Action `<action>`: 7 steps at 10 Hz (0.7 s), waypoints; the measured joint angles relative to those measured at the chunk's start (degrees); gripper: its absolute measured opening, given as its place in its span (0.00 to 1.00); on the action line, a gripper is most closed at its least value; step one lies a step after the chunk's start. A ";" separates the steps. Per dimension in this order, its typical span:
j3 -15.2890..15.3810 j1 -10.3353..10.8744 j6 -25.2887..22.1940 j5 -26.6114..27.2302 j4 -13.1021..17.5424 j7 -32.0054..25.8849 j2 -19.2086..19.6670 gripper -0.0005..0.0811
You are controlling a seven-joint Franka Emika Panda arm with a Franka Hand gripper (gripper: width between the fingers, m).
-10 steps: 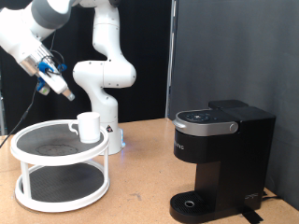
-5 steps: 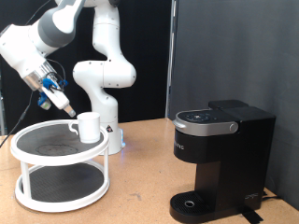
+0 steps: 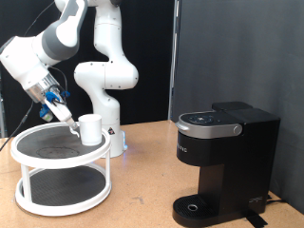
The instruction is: Make a cup of coffee with the keurig machine
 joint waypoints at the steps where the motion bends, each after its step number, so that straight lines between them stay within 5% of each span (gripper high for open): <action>1: -0.01 0.00 0.09 0.17 -0.23 -0.22 0.14 0.91; 3: -0.02 0.00 0.15 0.31 -0.54 -0.59 0.41 0.91; 4: -0.02 0.00 0.15 0.41 -0.56 -0.69 0.60 0.75; 5: -0.02 0.00 0.15 0.44 -0.57 -0.83 0.78 0.75; 7: -0.03 0.00 0.18 0.52 -0.66 -0.99 0.90 0.36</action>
